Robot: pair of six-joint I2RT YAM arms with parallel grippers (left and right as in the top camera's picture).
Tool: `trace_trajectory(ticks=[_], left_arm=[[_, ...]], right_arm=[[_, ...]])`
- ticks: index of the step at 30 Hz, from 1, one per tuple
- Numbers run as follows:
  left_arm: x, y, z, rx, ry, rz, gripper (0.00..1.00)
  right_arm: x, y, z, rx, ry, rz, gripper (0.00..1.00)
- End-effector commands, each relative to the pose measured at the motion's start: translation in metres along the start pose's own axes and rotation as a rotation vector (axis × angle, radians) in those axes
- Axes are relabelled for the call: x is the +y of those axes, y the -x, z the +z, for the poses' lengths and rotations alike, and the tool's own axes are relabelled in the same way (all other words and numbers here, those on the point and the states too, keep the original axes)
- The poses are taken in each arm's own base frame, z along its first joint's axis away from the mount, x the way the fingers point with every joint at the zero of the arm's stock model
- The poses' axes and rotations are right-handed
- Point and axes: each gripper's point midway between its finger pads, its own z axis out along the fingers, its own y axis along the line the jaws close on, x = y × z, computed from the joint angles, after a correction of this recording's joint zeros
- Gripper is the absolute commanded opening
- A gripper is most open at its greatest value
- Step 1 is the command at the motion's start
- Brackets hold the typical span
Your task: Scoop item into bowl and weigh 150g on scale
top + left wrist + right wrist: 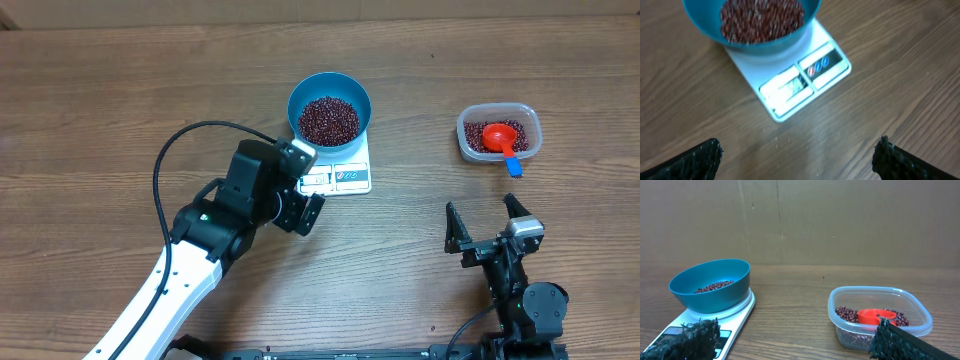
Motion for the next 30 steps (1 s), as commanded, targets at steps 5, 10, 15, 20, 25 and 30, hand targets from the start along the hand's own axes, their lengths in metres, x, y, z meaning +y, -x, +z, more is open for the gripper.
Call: trace_trajectory(ticks=[5,10,15,20,25,30], left_arm=[[0.069,0.023,-0.055,-0.198,0.26,-0.171,1.0],[0.107,0.019,-0.103,-0.406,0.35,-0.303,1.0],[0.126,0.0,-0.133,-0.643,0.461,-0.32,1.0],[0.13,-0.024,-0.14,-0.839,0.535,-0.299,1.0],[0.127,-0.053,-0.132,-0.924,0.574,-0.29,0.99],[0.127,-0.073,-0.117,-0.925,0.59,-0.291,0.99]], right_arm=[[0.001,-0.002,0.0,-0.002,0.005,-0.002,1.0],[0.001,-0.002,0.0,-0.002,0.005,-0.002,1.0],[0.001,-0.002,0.0,-0.002,0.005,-0.002,1.0],[0.001,-0.002,0.0,-0.002,0.005,-0.002,1.0],[0.001,-0.002,0.0,-0.002,0.005,-0.002,1.0],[0.001,-0.002,0.0,-0.002,0.005,-0.002,1.0]])
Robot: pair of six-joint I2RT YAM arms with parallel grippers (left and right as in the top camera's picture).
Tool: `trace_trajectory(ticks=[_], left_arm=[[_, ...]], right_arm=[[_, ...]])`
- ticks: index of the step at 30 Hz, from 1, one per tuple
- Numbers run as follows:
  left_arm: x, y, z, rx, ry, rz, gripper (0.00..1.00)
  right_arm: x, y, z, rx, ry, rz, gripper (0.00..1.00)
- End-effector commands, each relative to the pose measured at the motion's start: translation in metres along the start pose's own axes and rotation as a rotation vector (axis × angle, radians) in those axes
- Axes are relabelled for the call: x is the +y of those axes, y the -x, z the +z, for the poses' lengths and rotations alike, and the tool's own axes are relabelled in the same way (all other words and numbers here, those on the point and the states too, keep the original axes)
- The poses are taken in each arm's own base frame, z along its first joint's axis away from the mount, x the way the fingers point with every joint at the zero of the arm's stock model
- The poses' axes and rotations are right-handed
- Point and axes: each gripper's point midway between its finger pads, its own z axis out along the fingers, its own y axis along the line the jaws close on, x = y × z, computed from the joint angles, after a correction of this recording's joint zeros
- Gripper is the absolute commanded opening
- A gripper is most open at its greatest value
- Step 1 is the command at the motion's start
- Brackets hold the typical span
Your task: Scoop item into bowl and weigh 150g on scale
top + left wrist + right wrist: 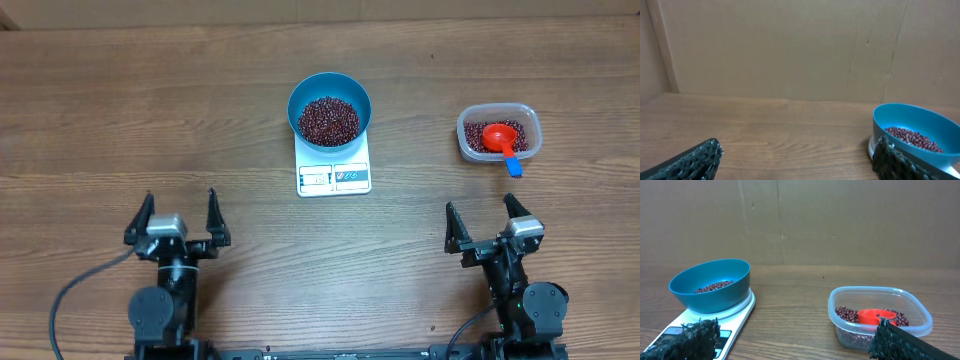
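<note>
A blue bowl [330, 110] holding red beans stands on a white scale [334, 176] at the table's middle. At the right, a clear tub [499, 133] of beans holds a red scoop [500, 138] with a blue handle tip. My left gripper [178, 215] rests open near the front left, well away from the scale. My right gripper [490, 219] rests open near the front right, short of the tub. Neither holds anything. The left wrist view shows the bowl [915, 132] at its right edge; the right wrist view shows the bowl [710, 285] and tub [879, 316].
A brown cardboard wall [840, 220] closes off the far side of the wooden table [120, 110]. A black cable [70, 290] runs by the left arm's base.
My left arm has drawn back from beside the scale to its place at the front left, gripper still open. The right arm, bowl, scale and tub have not moved.
</note>
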Motion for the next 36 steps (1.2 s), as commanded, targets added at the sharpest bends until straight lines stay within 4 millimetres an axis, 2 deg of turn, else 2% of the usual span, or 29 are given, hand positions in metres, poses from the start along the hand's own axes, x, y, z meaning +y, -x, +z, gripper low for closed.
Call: trace_trajectory(ticks=[1,8,10,36], left_arm=[[0.007,-0.019,-0.004,-0.003,0.03,-0.002,0.99],[0.009,-0.057,-0.012,0.141,0.035,0.045,1.0],[0.007,-0.051,-0.013,0.114,0.026,0.056,0.99],[0.007,-0.052,-0.012,0.117,0.026,0.055,1.0]], right_arm=[[0.001,-0.002,0.0,-0.002,0.005,-0.001,1.0],[0.001,-0.002,0.0,-0.001,0.005,-0.001,1.0],[0.001,-0.002,0.0,-0.001,0.005,-0.001,1.0],[0.001,-0.002,0.0,-0.001,0.005,-0.001,1.0]])
